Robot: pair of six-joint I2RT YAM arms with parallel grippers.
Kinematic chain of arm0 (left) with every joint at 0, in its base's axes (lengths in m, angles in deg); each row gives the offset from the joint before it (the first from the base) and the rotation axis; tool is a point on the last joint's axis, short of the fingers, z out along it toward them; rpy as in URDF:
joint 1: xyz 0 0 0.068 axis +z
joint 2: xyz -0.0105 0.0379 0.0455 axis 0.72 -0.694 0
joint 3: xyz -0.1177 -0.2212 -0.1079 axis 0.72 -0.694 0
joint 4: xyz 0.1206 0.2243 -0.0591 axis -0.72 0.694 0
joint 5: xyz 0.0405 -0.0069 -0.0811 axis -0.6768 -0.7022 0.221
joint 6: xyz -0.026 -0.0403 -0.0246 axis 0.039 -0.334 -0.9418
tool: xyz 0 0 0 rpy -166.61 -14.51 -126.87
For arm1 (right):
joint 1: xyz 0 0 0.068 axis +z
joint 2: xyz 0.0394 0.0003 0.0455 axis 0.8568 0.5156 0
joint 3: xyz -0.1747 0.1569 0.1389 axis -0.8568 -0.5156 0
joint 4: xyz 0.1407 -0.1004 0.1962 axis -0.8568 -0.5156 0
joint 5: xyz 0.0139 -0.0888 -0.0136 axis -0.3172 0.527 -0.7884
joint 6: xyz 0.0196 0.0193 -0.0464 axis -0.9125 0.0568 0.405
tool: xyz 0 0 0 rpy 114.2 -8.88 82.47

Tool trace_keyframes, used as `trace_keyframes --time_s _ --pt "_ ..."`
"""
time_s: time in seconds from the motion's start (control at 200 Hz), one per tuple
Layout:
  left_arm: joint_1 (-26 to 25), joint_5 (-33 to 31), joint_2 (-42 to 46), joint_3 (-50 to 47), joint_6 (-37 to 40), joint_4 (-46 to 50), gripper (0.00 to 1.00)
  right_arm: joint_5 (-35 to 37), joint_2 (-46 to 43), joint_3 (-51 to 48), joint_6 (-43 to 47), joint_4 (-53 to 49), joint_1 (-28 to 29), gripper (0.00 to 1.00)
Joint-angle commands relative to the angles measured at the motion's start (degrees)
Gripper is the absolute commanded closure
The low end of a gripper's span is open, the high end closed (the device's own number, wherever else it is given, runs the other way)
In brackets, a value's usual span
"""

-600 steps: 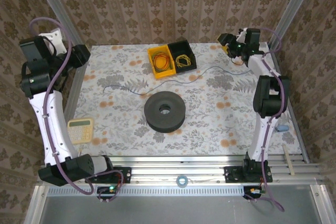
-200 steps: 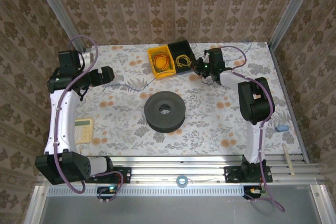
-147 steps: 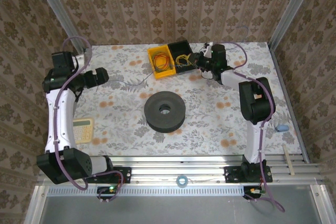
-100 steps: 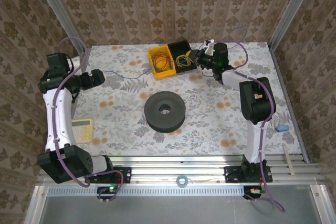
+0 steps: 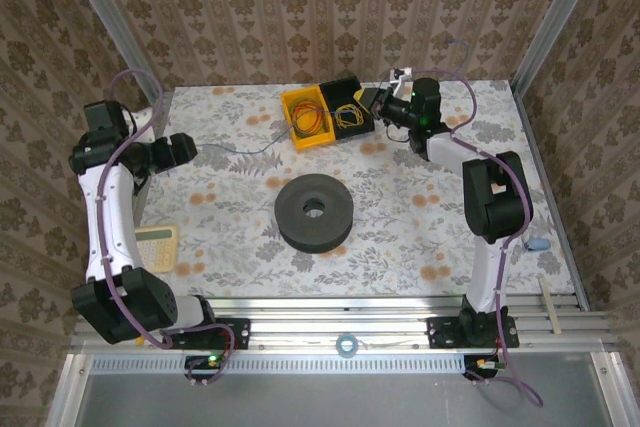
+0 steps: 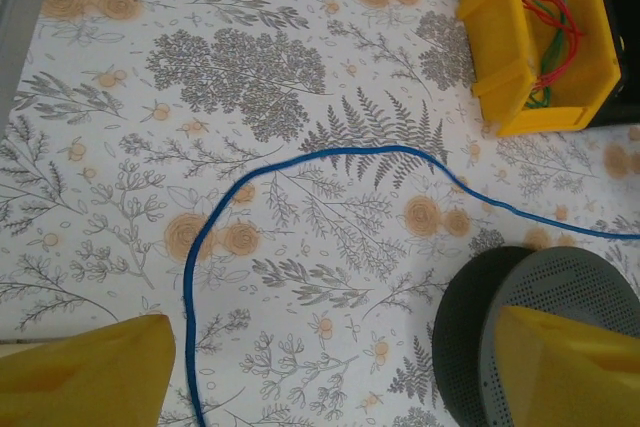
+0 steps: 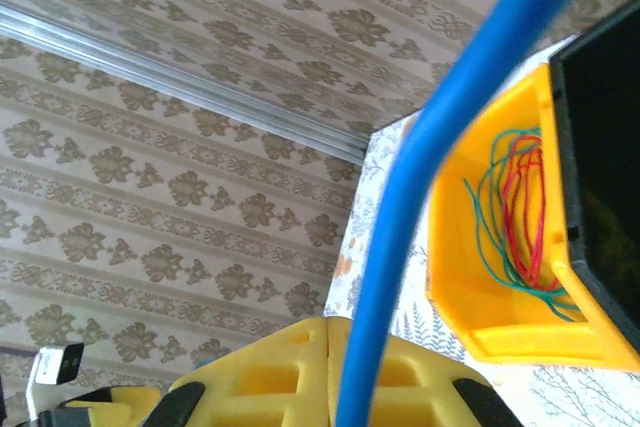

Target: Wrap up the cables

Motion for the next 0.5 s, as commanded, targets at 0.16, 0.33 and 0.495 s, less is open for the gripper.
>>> trace_keyframes --time_s 0.16,0.33,0.495 --pt "2.52 5.65 0.5 0.74 1.81 1.01 0.27 -2.59 -3.37 -0.68 -2.96 6.6 -0.61 1.0" --pt "3.07 8.03 0.75 0.86 1.44 0.35 0.39 -3.12 -3.96 -1.35 -4.34 8.8 -0.84 1.0" --pt "3.45 9.44 0.77 0.93 1.52 0.39 0.51 -3.41 -3.99 -1.83 -6.08 11.48 -1.1 1.0"
